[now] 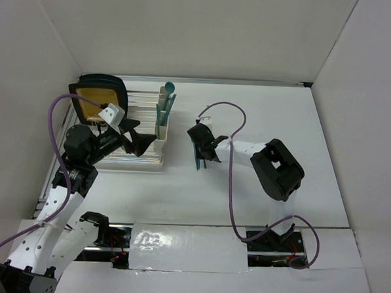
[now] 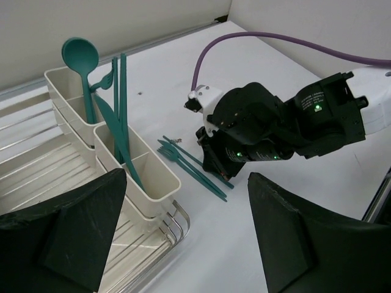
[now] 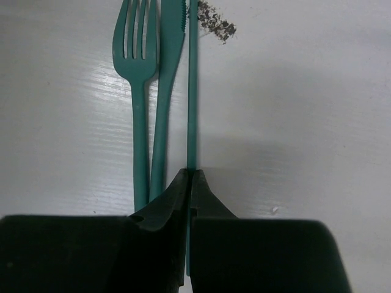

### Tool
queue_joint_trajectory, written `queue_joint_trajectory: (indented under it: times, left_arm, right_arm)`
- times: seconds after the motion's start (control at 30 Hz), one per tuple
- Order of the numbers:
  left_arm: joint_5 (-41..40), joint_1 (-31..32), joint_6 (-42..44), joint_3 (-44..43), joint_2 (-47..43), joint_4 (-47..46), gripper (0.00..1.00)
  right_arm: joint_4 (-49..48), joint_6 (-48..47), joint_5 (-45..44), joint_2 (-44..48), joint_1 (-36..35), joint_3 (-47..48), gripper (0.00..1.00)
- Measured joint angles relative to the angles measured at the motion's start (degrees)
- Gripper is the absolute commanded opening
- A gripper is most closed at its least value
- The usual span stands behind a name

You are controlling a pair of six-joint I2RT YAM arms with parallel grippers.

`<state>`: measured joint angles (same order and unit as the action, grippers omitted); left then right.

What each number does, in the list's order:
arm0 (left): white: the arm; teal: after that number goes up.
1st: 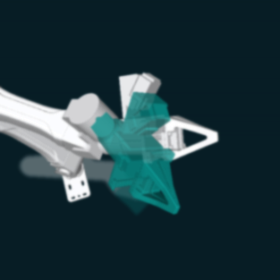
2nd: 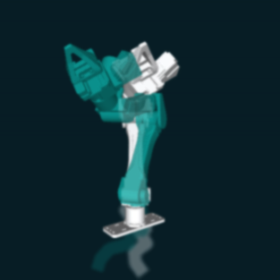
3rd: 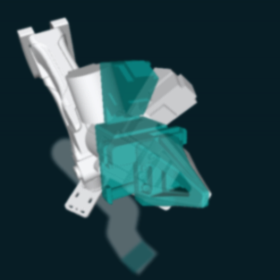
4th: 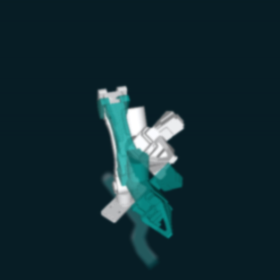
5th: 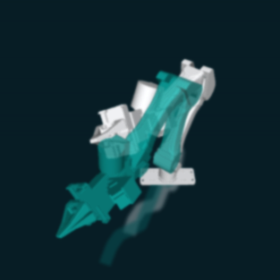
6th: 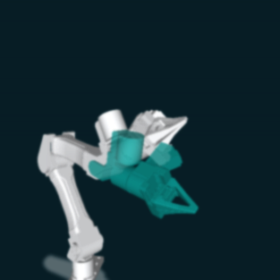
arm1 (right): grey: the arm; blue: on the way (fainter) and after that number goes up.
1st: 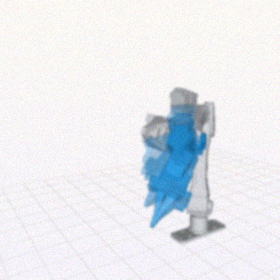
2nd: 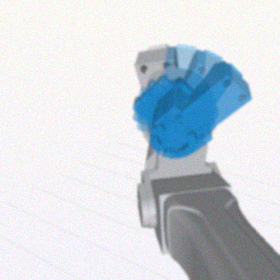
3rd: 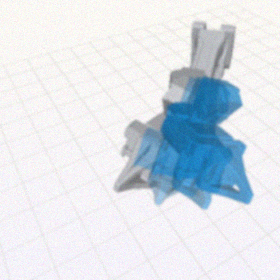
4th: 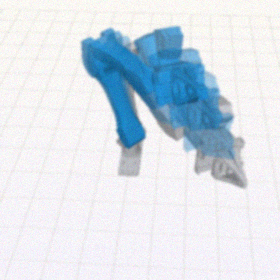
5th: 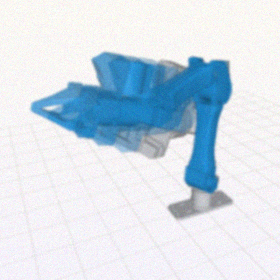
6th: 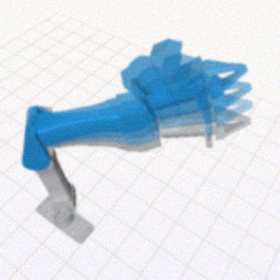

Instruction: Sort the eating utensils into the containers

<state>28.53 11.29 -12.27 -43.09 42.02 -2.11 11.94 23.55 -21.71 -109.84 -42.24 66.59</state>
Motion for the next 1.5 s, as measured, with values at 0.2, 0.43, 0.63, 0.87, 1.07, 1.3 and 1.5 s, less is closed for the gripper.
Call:
queue_joint_trajectory:
  times: [0.2, 0.43, 0.63, 0.87, 1.07, 1.3, 1.5]
  left_arm:
    - [-0.59, 0.28, -3.37, -4.61, 6.86, 4.57, 0.88]
    - [-0.22, 2.32, -11.04, -13.05, 15.98, 6.62, 0.85]
    - [-1.03, 8.98, -15.19, -14.45, 22.14, 5.75, 0.84]
    - [-4.70, 14.32, -17.53, -19.21, 31.89, 5.33, 0.82]
    - [-9.42, 17.68, -19.93, -21.70, 35.52, 4.92, 0.78]
    - [-11.21, 19.32, -22.58, -25.40, 39.26, 3.02, 0.50]
    - [-9.09, 21.57, -23.76, -28.81, 41.40, 0.83, 0.00]
  right_arm:
    - [-1.18, 2.93, 1.88, 6.43, 0.04, -7.43, 0.00]
    - [-0.52, 6.64, 9.94, 24.52, 0.28, -13.64, 0.00]
    - [-4.74, 7.93, 17.68, 36.11, 0.28, -13.62, 0.00]
    - [-5.97, 8.79, 23.39, 40.50, 0.26, -13.64, 0.00]
    - [-7.04, 9.53, 26.91, 42.84, 0.09, -13.64, 0.00]
    - [-8.81, 10.10, 29.09, 45.29, -0.15, -13.64, 0.00]
    - [-7.85, 10.05, 29.42, 45.40, -0.39, -13.60, 0.11]
